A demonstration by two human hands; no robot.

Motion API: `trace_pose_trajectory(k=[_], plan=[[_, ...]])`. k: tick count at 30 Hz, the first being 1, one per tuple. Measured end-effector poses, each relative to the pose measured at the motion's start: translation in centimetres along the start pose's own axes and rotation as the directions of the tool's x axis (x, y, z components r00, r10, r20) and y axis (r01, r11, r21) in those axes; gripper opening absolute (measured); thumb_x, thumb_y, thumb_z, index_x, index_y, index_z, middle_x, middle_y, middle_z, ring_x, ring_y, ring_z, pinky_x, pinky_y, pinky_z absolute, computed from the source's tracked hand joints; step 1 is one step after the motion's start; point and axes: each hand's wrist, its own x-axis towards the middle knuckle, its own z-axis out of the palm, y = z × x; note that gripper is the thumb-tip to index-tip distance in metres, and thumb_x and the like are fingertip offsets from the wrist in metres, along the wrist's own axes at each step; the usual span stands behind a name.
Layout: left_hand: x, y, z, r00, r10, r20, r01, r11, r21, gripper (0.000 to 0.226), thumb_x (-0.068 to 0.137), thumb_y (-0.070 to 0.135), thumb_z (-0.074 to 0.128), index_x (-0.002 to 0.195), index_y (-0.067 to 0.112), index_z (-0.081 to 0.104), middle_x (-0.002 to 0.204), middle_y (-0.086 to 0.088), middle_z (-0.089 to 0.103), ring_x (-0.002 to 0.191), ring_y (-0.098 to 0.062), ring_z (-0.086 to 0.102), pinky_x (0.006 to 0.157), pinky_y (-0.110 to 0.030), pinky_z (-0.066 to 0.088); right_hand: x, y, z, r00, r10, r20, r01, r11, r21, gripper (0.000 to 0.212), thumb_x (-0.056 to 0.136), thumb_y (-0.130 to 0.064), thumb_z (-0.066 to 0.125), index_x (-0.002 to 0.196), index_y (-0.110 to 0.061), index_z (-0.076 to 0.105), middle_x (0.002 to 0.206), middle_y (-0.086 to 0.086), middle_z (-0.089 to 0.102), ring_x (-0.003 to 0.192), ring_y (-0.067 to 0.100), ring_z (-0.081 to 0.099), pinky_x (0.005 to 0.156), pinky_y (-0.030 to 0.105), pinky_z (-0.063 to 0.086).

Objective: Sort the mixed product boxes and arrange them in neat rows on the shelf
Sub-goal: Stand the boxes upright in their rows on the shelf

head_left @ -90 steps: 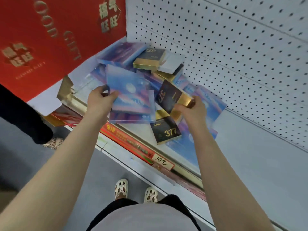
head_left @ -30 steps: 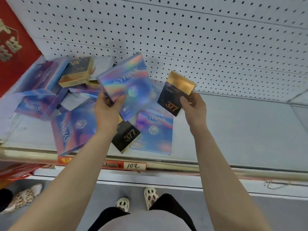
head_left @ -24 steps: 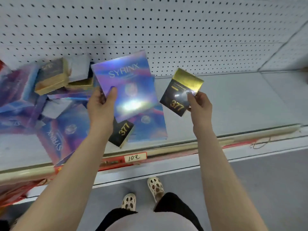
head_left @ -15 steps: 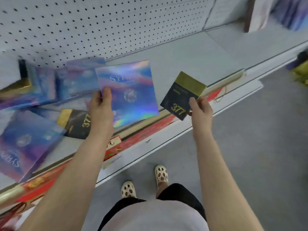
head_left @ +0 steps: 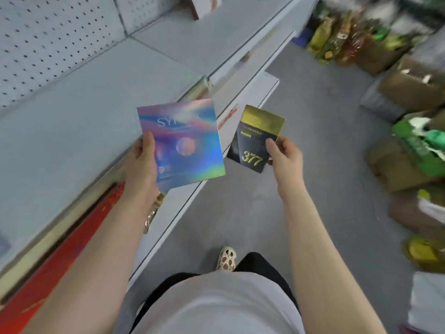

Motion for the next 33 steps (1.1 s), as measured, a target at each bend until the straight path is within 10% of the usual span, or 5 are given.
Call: trace_pose_trajectory(k=[4,12,33], plan=[[1.6,-0.5,9.0,0.992,-0.057,0.109,0.059,0.998,-0.01,0.045,0.083,0.063,0.059,0.102,0.024,0.07,0.115,-0.004,0.071,0.11,-0.027,0.066,0.099,-0.055,0.048,6.2,-0.8,-5.8,0.999,-0.001,-0.036,0.0,1.0,-0.012,0.005,0.093,-0.019,0.062,0.097,-0.018,0.064,0.083,-0.004,0.063,0.068,0.005,0.054,0.066,0.022,0.045],[8.2,-0.3,22.9,0.99,-0.035,0.136,0.036,0.999,-0.006,0.027,0.098,0.041,0.052,0.096,0.018,0.066,0.102,-0.004,0.072,0.094,-0.024,0.068,0.087,-0.046,0.053,19.5,-1.3,-9.5,0.995,0.03,-0.092,-0.031,0.999,-0.012,0.021,0.085,-0.032,0.062,0.099,-0.017,0.066,0.096,0.016,0.068,0.078,0.015,0.058,0.071,0.034,0.047],[38.2,5.6,57.6,0.989,0.116,0.092,-0.125,0.987,0.098,0.031,0.096,0.044,0.053,0.076,0.021,0.058,0.08,0.003,0.064,0.07,-0.013,0.059,0.064,-0.028,0.049,64.6,-9.5,-11.3,0.994,-0.013,-0.107,0.014,1.0,0.005,0.011,0.097,-0.02,0.059,0.104,-0.013,0.064,0.081,-0.005,0.061,0.065,0.003,0.056,0.062,0.019,0.046]])
